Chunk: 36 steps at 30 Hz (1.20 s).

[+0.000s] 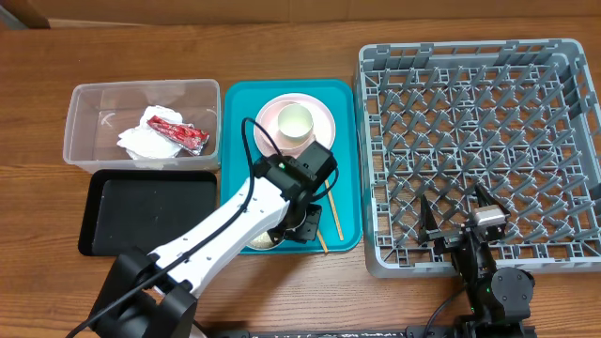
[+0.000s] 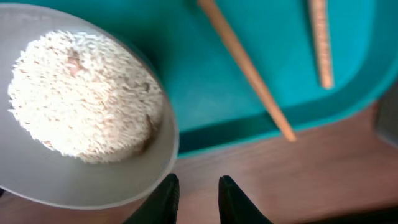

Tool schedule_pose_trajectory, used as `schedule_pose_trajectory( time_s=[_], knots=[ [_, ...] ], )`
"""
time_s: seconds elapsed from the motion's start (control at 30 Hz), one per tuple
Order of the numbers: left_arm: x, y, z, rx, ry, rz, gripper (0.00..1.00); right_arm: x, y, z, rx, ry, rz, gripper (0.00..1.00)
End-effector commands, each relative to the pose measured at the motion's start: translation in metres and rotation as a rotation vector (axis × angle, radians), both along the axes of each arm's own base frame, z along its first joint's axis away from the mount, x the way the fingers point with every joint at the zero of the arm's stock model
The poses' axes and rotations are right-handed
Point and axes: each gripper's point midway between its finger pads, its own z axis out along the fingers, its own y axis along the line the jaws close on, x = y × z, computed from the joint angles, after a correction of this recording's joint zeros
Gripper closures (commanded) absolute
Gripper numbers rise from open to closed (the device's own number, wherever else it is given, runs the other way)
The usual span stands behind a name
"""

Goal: Sort waste into correct bins and load items into the dishwasher
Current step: 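Reach left gripper to the rice bowl rim and grasp it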

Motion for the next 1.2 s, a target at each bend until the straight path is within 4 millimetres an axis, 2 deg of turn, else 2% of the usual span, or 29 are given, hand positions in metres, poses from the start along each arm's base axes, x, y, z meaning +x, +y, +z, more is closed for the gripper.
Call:
schedule_pose_trajectory(
  time_s=[0.0,0.17,0.33,0.6,0.87,1.17],
  knots=[
    [0.01,0.018,-0.004,0.089,-0.079,0.062,0.76,0.0,0.0,-0.002,0.0,-0.003,0.0,0.0],
    [0.02,0.016,-0.004,0.087,-0.127,0.074,0.74,0.0,0.0,-0.002,0.0,-0.003,0.0,0.0],
    [0.018,0.016,-0.006,0.082,-0.121,0.089,0.75,0.0,0.0,-0.002,0.0,-0.003,0.0,0.0],
    [0.015,0.017,-0.025,0.068,-0.124,0.098,0.75,0.0,0.0,-0.002,0.0,-0.003,-0.001,0.0],
    [0.02,0.012,-0.031,0.04,-0.153,0.101,0.76,0.0,0.0,-0.002,0.0,-0.003,0.0,0.0],
    [0.016,0.018,-0.051,0.041,-0.167,0.105,0.81,0.0,0.0,-0.002,0.0,-0.003,-0.001,0.0]
  ],
)
